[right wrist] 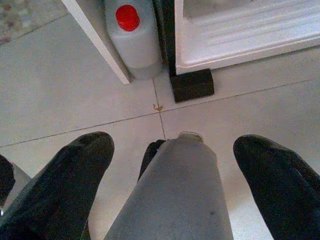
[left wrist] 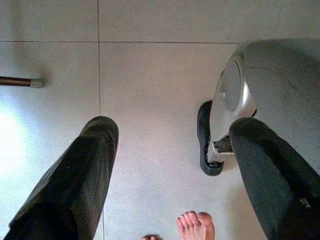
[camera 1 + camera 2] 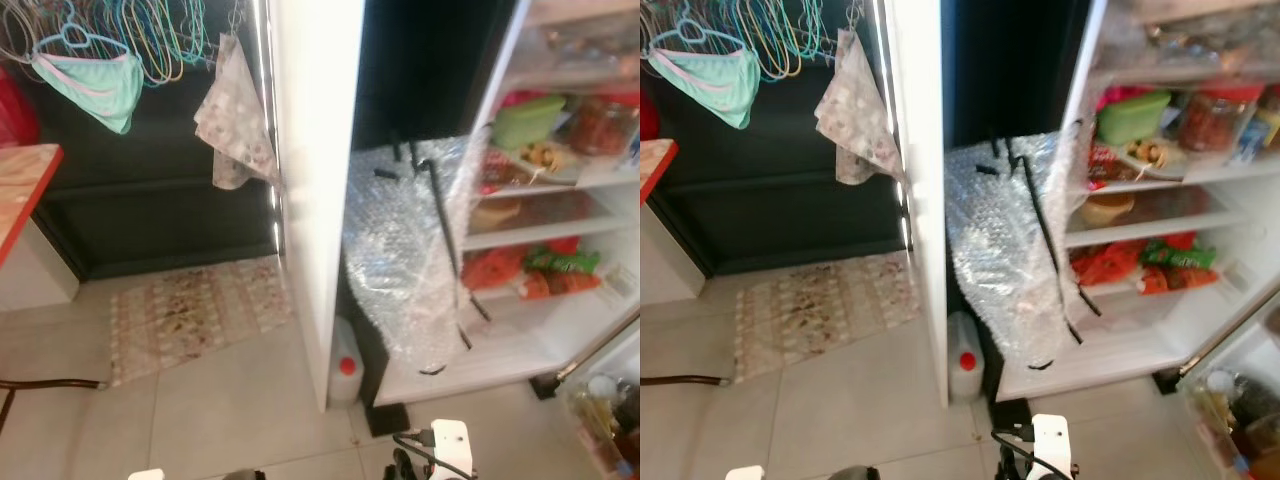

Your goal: Restocking fridge

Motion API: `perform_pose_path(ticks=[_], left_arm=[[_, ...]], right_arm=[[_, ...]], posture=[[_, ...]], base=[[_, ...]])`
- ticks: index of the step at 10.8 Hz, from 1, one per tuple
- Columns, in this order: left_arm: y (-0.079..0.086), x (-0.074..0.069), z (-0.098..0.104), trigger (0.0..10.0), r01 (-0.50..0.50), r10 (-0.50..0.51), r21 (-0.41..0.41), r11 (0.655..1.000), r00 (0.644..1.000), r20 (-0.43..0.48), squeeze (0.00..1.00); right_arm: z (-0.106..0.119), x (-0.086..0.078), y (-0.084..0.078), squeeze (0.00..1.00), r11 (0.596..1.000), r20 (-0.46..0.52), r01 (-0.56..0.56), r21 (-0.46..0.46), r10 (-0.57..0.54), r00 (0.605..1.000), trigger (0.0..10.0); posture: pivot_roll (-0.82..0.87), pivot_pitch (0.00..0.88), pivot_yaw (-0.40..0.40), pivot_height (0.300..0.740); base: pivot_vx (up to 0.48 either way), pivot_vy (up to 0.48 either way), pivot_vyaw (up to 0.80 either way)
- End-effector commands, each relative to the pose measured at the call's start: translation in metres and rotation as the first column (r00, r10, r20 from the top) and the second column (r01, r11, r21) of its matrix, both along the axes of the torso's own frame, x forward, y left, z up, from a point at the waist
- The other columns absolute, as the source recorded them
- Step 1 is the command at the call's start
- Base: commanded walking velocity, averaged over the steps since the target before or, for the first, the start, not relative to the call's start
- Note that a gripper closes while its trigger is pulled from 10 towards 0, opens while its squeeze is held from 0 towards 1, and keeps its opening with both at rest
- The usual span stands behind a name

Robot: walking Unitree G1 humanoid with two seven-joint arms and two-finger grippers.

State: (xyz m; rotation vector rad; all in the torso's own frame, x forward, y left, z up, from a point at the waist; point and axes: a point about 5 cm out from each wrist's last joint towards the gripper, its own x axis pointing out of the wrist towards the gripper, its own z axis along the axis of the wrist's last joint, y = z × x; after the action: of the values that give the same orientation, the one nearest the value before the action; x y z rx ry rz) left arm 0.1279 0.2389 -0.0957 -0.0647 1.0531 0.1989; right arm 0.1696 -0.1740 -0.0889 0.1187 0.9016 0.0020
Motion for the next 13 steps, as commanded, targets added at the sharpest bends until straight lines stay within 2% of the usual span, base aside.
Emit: perform_pose_path(ticks=[1,2,5,7,9,11,12,13], left_arm=[[0.0,-0.006,-0.002,10.0,-0.005,0.005,-0.007,1.0,1.0,-0.027,0.0],[0.005,-0.009,-0.002,10.0,-0.015,0.015,-0.006,1.0,1.0,-0.026,0.0],[0.01,-0.01,-0.001,10.0,-0.045,0.044,-0.011,0.999,0.999,-0.024,0.0],[0.008,-0.003,0.001,10.0,-0.055,0.055,-0.016,0.998,0.998,-0.01,0.0],[-0.006,0.018,0.004,10.0,-0.059,0.06,-0.025,0.998,0.998,0.027,0.0],[-0.014,0.032,0.007,10.0,-0.056,0.057,-0.034,0.998,0.997,0.051,0.0],[-0.011,0.023,0.005,10.0,-0.049,0.05,-0.036,0.998,0.998,0.042,0.0],[-0.011,0.022,0.005,10.0,-0.048,0.05,-0.037,0.998,0.998,0.04,0.0]], right_arm=[[-0.005,-0.013,-0.008,0.0,1.0,-0.05,0.023,-0.007,-0.024,0.998,10.0],[-0.006,-0.015,-0.009,0.0,1.0,-0.056,0.015,-0.024,-0.017,0.998,10.0],[-0.007,-0.014,0.001,0.0,0.999,-0.07,-0.019,-0.044,0.016,0.997,10.0],[-0.006,-0.011,0.005,0.0,1.0,-0.053,-0.009,-0.024,0.008,0.999,10.0],[-0.006,-0.011,0.004,0.0,1.0,-0.054,-0.009,-0.027,0.007,0.999,10.0],[-0.005,-0.01,0.004,0.0,1.0,-0.048,-0.012,-0.028,0.011,0.999,10.0],[-0.004,-0.008,0.002,0.0,1.0,-0.044,-0.012,-0.026,0.011,0.999,10.0],[-0.004,-0.007,0.002,0.0,1.0,-0.039,-0.023,-0.018,0.022,0.999,10.0]], posture=[[-0.13,0.011,0.024,0.64],[-0.12,0.02,0.018,0.66],[-0.12,0.031,0.021,0.715],[-0.12,0.044,0.021,0.74],[-0.11,0.059,0.017,0.74],[-0.12,0.06,0.005,0.74],[-0.12,0.057,-0.006,0.74],[-0.12,0.051,-0.008,0.74]], base=[[0.0,0.0,0.0],[0.0,0.0,0.0],[0.0,0.0,0.0],[0.0,0.0,0.0],[0.0,0.0,0.0],[0.0,0.0,0.0],[0.0,0.0,0.0],[0.0,0.0,0.0]])
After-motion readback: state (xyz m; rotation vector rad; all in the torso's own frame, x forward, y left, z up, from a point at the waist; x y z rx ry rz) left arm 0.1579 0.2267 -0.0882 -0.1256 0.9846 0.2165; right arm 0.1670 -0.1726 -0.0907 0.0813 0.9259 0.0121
